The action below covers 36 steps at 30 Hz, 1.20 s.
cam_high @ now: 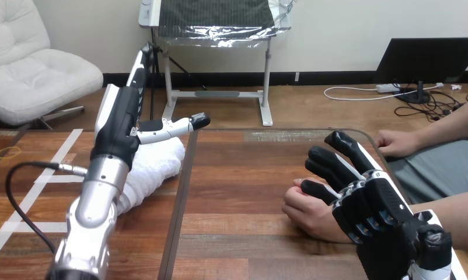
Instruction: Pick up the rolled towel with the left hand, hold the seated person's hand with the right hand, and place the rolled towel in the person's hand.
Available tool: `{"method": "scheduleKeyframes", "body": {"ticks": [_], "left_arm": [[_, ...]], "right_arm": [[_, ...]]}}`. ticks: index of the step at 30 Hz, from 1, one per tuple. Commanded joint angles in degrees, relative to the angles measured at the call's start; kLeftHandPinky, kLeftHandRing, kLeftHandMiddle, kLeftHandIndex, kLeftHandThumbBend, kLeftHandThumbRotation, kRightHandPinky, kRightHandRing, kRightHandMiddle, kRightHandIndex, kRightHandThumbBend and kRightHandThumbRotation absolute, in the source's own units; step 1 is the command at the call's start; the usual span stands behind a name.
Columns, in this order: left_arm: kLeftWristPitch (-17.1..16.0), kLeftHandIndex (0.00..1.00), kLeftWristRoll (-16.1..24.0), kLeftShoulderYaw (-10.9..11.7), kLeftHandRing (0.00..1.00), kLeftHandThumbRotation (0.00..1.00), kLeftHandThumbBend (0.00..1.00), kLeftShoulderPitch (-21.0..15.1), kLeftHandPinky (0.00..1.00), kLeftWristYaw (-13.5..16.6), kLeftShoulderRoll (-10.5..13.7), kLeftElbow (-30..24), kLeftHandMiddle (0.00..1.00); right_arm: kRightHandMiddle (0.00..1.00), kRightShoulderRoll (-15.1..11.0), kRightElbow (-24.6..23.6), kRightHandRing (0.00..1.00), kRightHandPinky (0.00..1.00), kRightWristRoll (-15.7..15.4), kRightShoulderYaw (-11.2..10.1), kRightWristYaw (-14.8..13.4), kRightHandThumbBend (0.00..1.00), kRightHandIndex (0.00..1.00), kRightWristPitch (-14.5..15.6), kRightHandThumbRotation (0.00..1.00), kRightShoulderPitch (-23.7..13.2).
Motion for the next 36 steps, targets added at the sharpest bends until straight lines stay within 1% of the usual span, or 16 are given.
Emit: {"method": "scheduleKeyframes", "body": {"ticks": [1,5,7,11,16,20,31,36], "left_arm": [[0.0,1.00,2.7,-1.1,1.00,0.19,0.94,-8.8,1.00,1.5,2.8,6.3,1.00],[0.7,1.00,4.4,-1.6,1.00,0.18,0.93,-11.3,0.98,2.1,3.4,10.5,1.00],[1.0,1.00,5.0,-1.8,1.00,0.19,0.93,-12.2,0.95,2.3,3.6,12.0,1.00],[2.8,1.00,6.8,-2.8,0.99,0.20,0.93,-14.4,0.93,3.0,4.3,15.2,1.00],[3.9,1.00,8.0,-3.6,0.99,0.23,0.93,-16.4,0.90,3.5,4.8,18.2,1.00],[4.3,1.00,8.6,-3.9,0.99,0.22,0.93,-18.1,0.89,3.6,5.2,20.9,1.00],[6.5,1.00,10.1,-4.9,0.99,0.21,0.93,-21.7,0.86,5.0,5.8,26.5,1.00],[8.3,1.00,11.4,-5.9,0.98,0.21,0.93,-22.9,0.84,6.5,6.1,28.1,0.99]], "right_arm": [[0.89,0.0,0.1,0.91,0.85,0.1,-0.2,0.0,0.72,0.92,-0.7,1.00,-2.8],[0.89,0.1,0.1,0.91,0.85,0.0,-0.1,-0.1,0.72,0.92,-0.9,1.00,-2.8],[0.89,0.1,0.1,0.91,0.85,0.0,0.0,-0.1,0.72,0.92,-0.8,1.00,-2.8],[0.89,0.1,-0.1,0.91,0.85,0.0,0.0,-0.1,0.72,0.92,-0.7,1.00,-2.8],[0.89,0.1,0.0,0.91,0.85,-0.1,0.1,0.0,0.72,0.93,-0.9,1.00,-2.9],[0.89,0.0,0.5,0.91,0.86,0.9,0.2,0.5,0.72,0.93,-1.2,1.00,-3.1],[0.89,0.3,0.8,0.91,0.85,0.5,0.2,0.4,0.72,0.93,-1.4,1.00,-3.1],[0.89,0.2,1.0,0.90,0.85,0.6,0.3,0.7,0.71,0.93,-1.6,1.00,-3.4]]}}
